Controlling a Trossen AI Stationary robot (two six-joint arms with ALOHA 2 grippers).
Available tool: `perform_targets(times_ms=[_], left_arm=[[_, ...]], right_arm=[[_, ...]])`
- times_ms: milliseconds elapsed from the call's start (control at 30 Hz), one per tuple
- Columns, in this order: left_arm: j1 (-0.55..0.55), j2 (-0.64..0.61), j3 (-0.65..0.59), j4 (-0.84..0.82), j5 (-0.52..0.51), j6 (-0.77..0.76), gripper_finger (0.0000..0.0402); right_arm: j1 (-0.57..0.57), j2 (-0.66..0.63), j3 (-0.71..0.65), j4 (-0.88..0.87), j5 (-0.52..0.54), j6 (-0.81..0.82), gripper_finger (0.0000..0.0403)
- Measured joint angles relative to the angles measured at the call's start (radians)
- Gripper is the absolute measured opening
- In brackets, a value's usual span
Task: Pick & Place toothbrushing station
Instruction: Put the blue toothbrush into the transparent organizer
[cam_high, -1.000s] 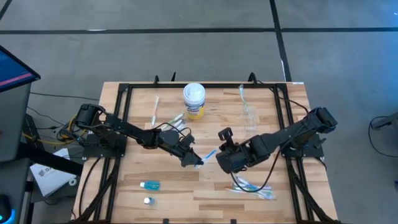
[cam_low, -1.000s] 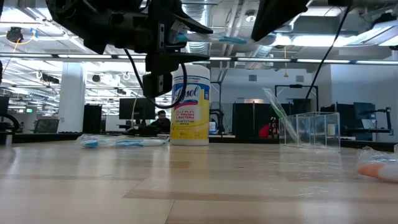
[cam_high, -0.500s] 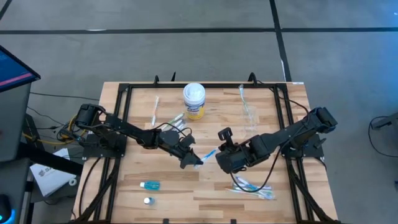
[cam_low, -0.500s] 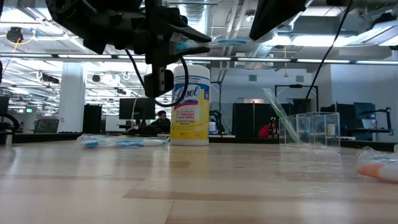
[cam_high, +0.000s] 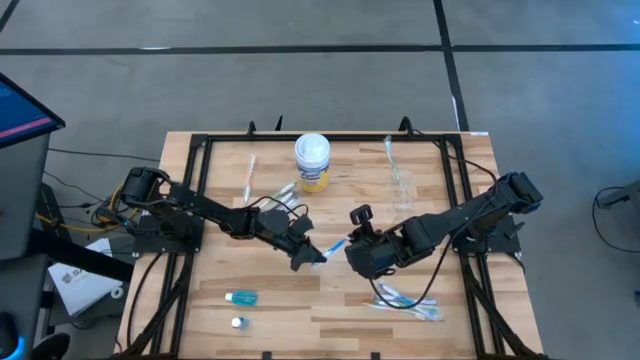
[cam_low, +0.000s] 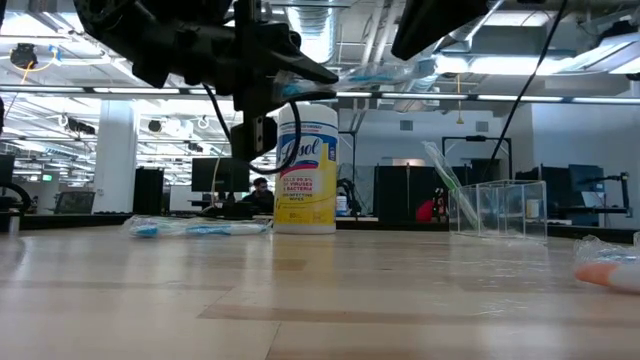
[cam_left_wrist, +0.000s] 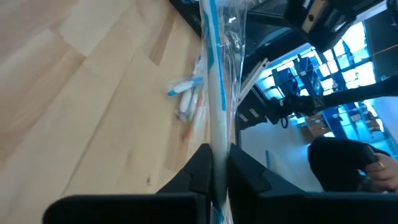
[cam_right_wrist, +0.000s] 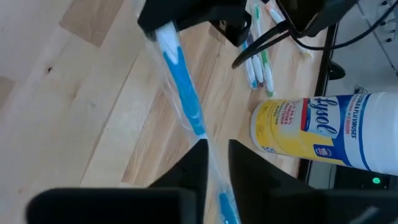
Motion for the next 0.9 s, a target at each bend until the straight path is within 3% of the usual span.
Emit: perform_targets(times_ms=[333,767,900], left_arm=[[0.008,0.000,-0.015,0.001,-0.127,0.091,0.0015],[0.005,-0.008,-0.016,0.099,-0.285,0.273,0.0015],[0.005,-0.008,-0.016,0.137,-0.327,0.331,0.0015]], right_arm=[[0.016,-0.104,0.000,0.047,-0.005,0.168,0.0130],[0.056,-0.212,-0.003,0.057,-0.003,0.265,0.0115],[0.053,-0.246,-0.066,0.116,0.000,0.268,0.0113]])
